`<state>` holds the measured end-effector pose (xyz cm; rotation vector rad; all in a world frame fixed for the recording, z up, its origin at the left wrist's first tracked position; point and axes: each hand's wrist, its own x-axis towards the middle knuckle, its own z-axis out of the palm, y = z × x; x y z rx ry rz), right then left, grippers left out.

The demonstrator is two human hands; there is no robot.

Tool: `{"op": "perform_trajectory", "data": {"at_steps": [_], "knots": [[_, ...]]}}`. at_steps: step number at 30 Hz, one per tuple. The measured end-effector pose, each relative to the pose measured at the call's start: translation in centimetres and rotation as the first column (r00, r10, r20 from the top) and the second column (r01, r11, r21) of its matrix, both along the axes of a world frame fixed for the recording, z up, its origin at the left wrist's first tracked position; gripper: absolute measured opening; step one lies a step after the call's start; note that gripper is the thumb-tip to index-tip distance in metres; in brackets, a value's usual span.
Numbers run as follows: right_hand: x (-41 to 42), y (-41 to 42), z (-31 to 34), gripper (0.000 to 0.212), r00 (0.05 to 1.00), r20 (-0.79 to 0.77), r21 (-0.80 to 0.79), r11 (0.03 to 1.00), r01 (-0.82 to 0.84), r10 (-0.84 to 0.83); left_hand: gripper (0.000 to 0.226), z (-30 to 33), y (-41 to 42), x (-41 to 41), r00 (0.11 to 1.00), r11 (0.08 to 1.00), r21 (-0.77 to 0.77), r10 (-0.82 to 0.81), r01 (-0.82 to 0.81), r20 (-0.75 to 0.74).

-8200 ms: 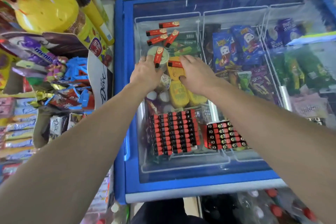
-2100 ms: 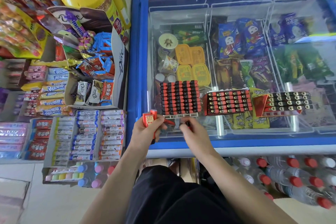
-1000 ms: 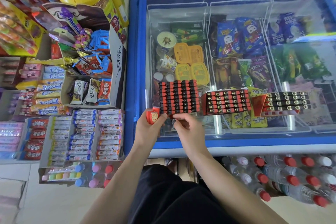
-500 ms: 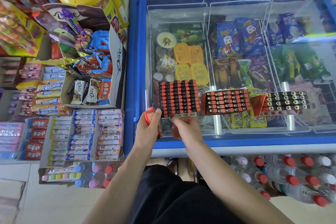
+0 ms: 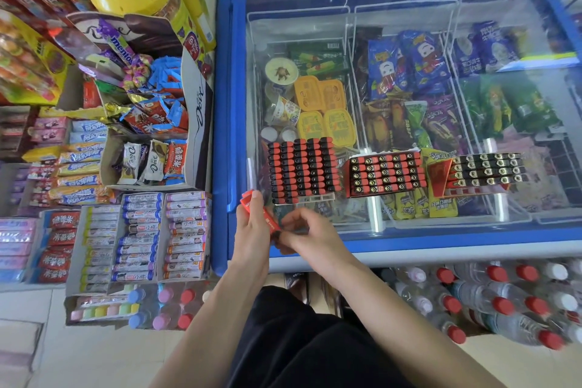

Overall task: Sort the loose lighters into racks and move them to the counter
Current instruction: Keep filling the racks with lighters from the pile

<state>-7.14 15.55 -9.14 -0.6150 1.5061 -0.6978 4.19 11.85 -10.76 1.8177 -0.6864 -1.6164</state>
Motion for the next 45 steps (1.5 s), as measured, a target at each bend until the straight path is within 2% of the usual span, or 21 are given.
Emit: {"op": "perform_trajectory", "data": {"at_steps": [2,5,7,10,14,18,22,30,34,36,41,45], "knots": [[-0.1,0.2,-0.3,0.015,0.999,0.047,0.017,1.000,0.010,-0.011,0.053,0.1,0.2,0.0,1.000,1.000,-0.007,-0.010,0.011,0.022],[-0.4,0.6,-0.3,0.015,0.987,0.154,0.066,0.997,0.034,-0.043,0.036,0.1,0.3,0.0,0.996,0.999,-0.019,-0.046,0.048,0.073],[-1.2,0.7,-0.2,0.013,0.984,0.168,0.084,0.995,0.053,-0.066,0.030,0.1,0.3,0.0,0.994,0.998,-0.037,-0.051,0.054,0.092],[-3.0,0.9,0.1,0.010,0.984,0.118,0.055,0.990,0.128,-0.134,0.040,0.0,0.2,0.2,0.996,0.997,-0.058,-0.045,0.050,0.082],[-5.6,1.2,0.4,0.013,0.971,0.056,-0.075,0.969,0.235,-0.232,0.028,-0.2,0.1,0.5,0.998,0.999,-0.020,-0.027,0.028,0.053],[-6.0,0.8,0.0,0.023,0.954,-0.160,-0.134,0.963,0.235,-0.255,0.020,0.0,0.2,0.4,0.999,0.999,0.032,-0.038,0.037,0.028],[-4.6,-0.1,-0.4,0.024,0.926,-0.284,-0.139,0.966,0.218,-0.250,0.017,0.1,-0.1,0.0,0.999,0.993,0.109,-0.048,0.049,-0.007],[-1.8,-0.6,-2.1,0.019,0.907,-0.351,-0.210,0.964,0.165,-0.232,0.029,0.8,-0.2,-0.4,0.996,0.989,0.122,-0.071,0.078,-0.054],[-1.4,-1.2,-2.5,0.017,0.892,-0.241,-0.064,0.924,0.377,-0.381,0.027,1.4,-0.2,-0.6,0.995,0.994,0.100,-0.041,0.050,-0.092],[-1.3,-1.5,-2.6,0.021,0.882,-0.234,0.002,0.907,0.420,-0.408,0.028,1.5,-0.1,-0.5,0.994,0.996,0.082,-0.027,0.036,-0.110],[-1.6,-1.5,-1.6,0.031,0.921,-0.170,0.061,0.929,0.366,-0.352,0.036,1.6,0.2,-0.2,0.988,0.997,0.070,0.027,-0.016,-0.155],[-1.7,-0.5,-0.5,0.025,0.965,0.065,0.122,0.961,0.247,-0.256,0.040,2.3,0.7,-0.5,0.975,0.998,0.069,0.021,-0.006,-0.222]]}}
